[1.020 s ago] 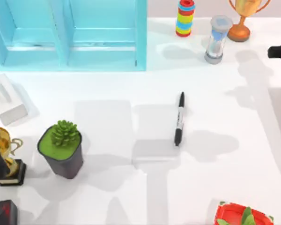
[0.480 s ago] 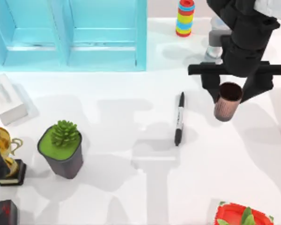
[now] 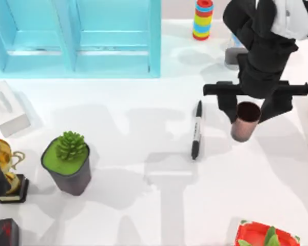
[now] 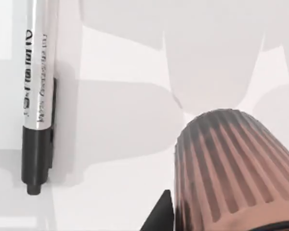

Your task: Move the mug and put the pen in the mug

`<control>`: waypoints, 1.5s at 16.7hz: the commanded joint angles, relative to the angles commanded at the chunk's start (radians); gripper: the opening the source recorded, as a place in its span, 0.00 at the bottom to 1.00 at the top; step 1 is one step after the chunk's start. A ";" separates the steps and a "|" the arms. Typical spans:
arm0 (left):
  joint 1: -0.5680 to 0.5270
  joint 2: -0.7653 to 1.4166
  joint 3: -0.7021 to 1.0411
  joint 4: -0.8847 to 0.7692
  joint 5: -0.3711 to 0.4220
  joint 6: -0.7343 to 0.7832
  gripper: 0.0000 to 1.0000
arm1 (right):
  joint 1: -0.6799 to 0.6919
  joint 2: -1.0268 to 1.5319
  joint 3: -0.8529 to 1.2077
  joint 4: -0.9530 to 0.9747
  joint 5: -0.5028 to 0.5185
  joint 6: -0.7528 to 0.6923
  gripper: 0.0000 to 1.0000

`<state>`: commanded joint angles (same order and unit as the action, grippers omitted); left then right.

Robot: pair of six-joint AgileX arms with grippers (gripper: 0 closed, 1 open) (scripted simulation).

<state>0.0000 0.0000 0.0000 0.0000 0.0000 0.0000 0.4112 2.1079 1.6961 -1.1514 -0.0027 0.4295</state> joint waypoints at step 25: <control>0.000 0.000 0.000 0.000 0.000 0.000 1.00 | 0.001 0.005 -0.025 0.027 0.001 0.001 1.00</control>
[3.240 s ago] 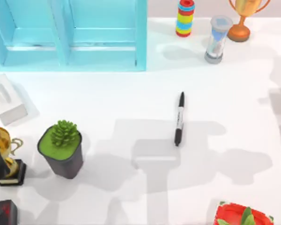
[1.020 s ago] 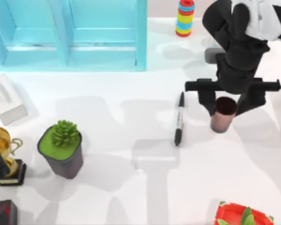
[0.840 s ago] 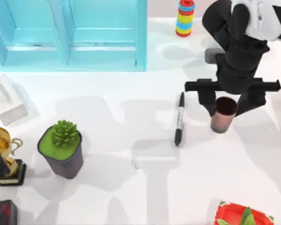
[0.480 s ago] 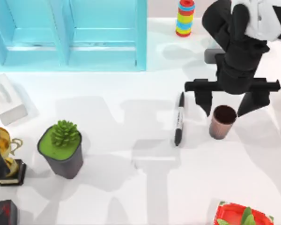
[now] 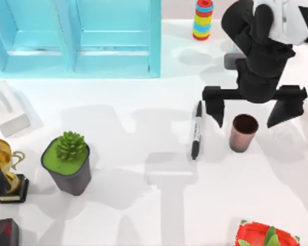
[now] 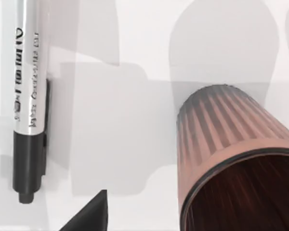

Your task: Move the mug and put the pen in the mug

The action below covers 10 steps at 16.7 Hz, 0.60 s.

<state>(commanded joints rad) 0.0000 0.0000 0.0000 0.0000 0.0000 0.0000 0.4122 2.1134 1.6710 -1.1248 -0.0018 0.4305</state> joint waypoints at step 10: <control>0.000 0.000 0.000 0.000 0.000 0.000 1.00 | -0.001 0.057 0.311 -0.276 0.000 0.001 1.00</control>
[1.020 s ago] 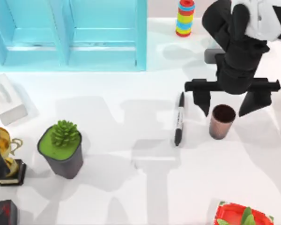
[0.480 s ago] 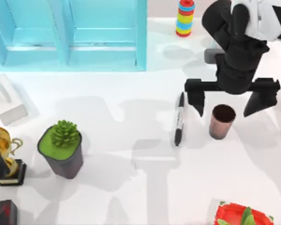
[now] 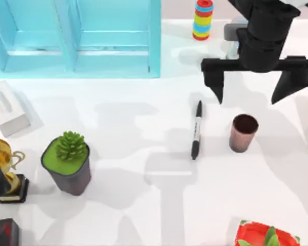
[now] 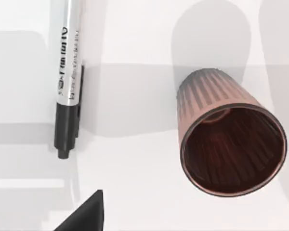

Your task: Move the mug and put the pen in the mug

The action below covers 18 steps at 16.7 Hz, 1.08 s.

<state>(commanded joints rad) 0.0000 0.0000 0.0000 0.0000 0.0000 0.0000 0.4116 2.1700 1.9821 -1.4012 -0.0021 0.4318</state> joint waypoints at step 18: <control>0.000 0.000 0.000 0.000 0.000 0.000 1.00 | 0.038 0.151 0.548 -0.401 0.027 0.067 1.00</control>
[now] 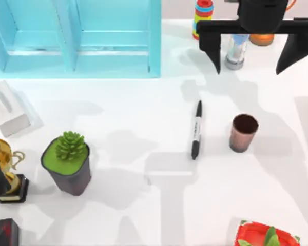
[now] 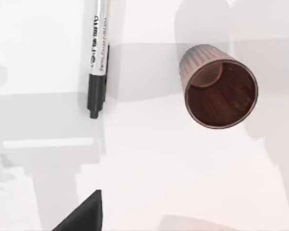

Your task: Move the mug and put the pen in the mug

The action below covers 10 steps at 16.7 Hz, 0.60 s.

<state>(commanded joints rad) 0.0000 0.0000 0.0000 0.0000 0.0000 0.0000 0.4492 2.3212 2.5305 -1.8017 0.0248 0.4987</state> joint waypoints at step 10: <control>0.000 0.000 0.000 0.000 0.000 0.000 1.00 | 0.156 0.450 0.351 -0.017 0.110 0.291 1.00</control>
<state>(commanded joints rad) 0.0000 0.0000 0.0000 0.0000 0.0000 0.0000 0.6055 2.7713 2.8818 -1.8190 0.1349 0.7894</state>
